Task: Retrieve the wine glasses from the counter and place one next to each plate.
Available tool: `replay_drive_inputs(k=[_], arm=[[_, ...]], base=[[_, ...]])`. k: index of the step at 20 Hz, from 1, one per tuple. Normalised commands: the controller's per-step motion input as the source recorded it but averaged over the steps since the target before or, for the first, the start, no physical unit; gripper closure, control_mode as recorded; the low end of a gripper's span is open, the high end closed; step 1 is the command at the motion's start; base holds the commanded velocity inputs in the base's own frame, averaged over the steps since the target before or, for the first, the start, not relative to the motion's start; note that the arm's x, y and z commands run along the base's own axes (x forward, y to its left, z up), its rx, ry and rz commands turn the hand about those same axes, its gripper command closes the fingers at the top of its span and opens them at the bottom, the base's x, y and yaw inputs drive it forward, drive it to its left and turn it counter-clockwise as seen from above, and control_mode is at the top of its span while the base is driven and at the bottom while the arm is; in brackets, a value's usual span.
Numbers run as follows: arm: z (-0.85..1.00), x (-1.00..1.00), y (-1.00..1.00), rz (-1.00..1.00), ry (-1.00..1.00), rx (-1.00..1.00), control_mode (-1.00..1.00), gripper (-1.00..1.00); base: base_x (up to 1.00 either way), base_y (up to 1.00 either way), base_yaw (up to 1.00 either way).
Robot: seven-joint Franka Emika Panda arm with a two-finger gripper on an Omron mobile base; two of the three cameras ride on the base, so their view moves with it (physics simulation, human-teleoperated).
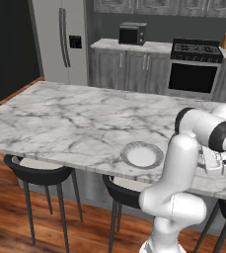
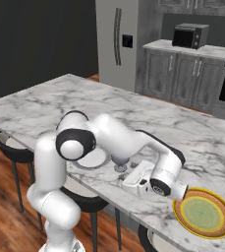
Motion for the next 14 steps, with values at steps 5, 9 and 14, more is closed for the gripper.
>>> replay_drive_inputs(k=[5, 9, 14], arm=[[0.99, -0.48, 0.0, 0.0, -0.19, 0.0, -1.0, -1.0], [1.0, -0.46, 0.08, 0.0, -0.19, 0.0, -1.0, -1.0], [1.0, -0.43, 0.3, 0.0, -0.18, 0.0, -1.0, -1.0]], base=[[0.0, 0.0, 0.0], [0.0, 0.0, 0.0], [0.0, 0.0, 0.0]])
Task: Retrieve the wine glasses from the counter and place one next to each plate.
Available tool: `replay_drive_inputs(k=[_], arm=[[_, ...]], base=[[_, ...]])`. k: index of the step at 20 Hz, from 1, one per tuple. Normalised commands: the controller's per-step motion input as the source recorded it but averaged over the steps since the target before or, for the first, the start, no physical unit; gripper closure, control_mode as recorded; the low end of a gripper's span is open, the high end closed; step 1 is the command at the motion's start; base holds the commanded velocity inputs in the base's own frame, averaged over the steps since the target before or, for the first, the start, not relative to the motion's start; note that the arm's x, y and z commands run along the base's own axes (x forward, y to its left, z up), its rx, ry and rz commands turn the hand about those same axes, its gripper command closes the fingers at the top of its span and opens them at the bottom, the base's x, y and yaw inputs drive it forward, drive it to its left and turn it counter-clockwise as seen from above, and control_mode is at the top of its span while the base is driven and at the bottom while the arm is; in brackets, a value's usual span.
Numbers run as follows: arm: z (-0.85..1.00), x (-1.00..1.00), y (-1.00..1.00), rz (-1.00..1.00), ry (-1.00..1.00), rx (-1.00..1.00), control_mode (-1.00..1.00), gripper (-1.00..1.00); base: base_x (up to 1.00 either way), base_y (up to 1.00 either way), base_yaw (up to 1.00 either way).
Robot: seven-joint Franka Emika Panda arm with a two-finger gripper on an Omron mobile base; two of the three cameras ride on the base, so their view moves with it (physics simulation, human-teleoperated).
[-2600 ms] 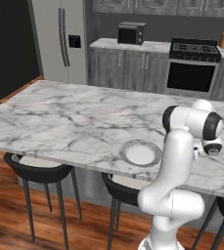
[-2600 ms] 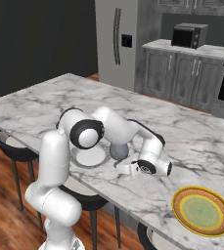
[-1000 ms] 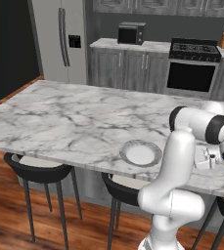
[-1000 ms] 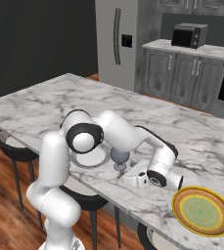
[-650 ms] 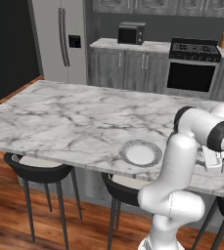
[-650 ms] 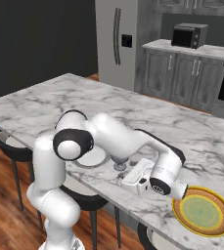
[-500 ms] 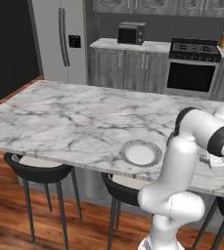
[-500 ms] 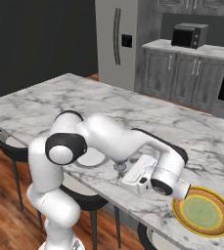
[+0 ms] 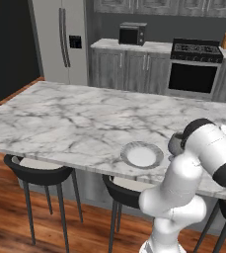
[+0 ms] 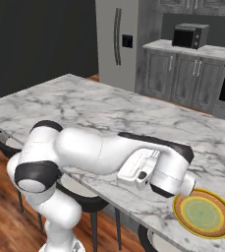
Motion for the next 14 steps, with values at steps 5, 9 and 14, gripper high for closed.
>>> replay_drive_inputs(k=[5, 9, 14], arm=[[0.88, -0.4, 0.54, -0.02, -0.23, -0.02, -1.0, -1.0], [0.79, -0.15, 0.74, -0.05, -0.24, -0.06, -1.0, -1.0], [0.85, -0.04, 0.66, -0.08, -0.25, -0.08, -1.0, -1.0]], base=[[0.0, 0.0, 0.0], [0.0, 0.0, 0.0], [0.0, 0.0, 0.0]])
